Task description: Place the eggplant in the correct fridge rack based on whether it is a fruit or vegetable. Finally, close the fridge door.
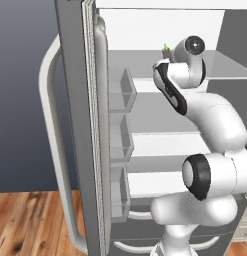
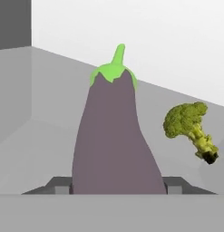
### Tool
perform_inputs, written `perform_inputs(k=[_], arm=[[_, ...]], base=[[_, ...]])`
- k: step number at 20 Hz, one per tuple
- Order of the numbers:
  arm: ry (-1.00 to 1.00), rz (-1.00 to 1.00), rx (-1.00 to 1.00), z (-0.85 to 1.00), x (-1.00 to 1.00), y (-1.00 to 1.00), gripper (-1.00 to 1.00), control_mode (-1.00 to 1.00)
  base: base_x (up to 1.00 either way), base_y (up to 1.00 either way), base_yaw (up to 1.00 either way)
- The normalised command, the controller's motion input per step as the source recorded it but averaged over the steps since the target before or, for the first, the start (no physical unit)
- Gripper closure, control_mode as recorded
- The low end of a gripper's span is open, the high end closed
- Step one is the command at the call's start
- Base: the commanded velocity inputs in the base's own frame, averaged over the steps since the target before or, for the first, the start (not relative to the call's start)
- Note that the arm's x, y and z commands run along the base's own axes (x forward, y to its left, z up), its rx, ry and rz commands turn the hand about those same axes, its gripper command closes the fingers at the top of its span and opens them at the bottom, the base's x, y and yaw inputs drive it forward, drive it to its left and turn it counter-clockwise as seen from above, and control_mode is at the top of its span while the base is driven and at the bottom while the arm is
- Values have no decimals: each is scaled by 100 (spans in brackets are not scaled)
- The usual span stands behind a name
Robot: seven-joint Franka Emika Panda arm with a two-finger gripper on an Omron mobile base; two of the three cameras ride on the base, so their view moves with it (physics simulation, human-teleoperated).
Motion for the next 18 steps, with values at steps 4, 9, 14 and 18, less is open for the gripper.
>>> perform_inputs(k=[4,9,14,18], arm=[[0,0,-2,-8,82,0,-100,-100],[0,0,0,-7,46,0,-100,-100],[0,0,0,-2,-16,0,-100,-100],[0,0,2,2,-100,1,-100,-100]], base=[[0,0,0],[0,0,0],[0,0,0],[0,0,0]])
